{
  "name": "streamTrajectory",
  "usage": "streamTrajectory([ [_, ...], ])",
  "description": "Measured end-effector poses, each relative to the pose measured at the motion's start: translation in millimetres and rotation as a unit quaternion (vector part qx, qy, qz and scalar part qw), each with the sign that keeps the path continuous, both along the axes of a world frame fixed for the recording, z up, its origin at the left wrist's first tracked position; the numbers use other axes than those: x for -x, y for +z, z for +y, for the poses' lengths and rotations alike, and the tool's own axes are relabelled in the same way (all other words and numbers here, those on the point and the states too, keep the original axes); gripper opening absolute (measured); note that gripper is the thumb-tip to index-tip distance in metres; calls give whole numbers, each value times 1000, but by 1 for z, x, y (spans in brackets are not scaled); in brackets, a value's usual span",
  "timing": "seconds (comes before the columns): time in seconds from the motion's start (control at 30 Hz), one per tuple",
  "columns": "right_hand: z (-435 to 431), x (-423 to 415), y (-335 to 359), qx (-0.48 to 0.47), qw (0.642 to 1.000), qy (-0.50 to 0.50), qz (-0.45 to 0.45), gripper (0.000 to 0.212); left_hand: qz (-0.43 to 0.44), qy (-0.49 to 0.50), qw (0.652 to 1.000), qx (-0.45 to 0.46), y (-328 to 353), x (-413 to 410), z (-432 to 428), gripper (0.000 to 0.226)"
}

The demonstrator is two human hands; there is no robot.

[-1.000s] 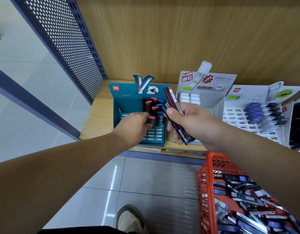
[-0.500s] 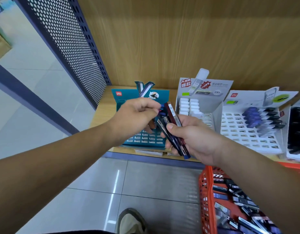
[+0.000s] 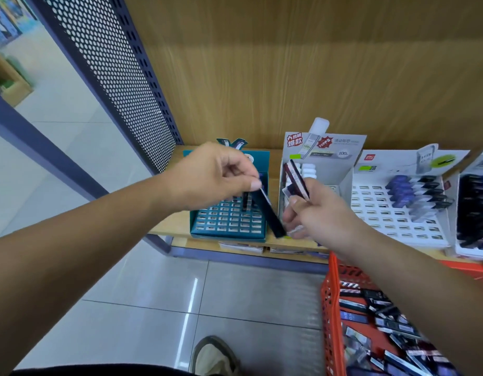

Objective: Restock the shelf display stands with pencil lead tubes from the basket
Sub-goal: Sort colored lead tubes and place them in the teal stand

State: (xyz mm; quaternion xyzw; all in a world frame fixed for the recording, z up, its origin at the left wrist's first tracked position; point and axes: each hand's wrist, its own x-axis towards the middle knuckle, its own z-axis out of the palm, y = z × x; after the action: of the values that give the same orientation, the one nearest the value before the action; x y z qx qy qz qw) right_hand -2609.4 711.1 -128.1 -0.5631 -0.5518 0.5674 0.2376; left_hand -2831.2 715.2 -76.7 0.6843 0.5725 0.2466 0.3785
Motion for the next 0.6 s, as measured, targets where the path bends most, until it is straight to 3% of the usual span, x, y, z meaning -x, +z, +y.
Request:
streamTrajectory([
  [0.1, -1, -4, 2, 2, 1000, 20, 10, 11, 152, 0, 987, -56, -7, 4, 10, 6],
  [0.2, -2, -5, 0, 31, 998, 27, 43, 12, 233, -52, 962, -129, -21, -5, 15, 10],
  [0.6, 8, -15, -12, 71, 992, -2, 102, 11, 275, -64, 949, -139, -38, 1, 32, 1],
])
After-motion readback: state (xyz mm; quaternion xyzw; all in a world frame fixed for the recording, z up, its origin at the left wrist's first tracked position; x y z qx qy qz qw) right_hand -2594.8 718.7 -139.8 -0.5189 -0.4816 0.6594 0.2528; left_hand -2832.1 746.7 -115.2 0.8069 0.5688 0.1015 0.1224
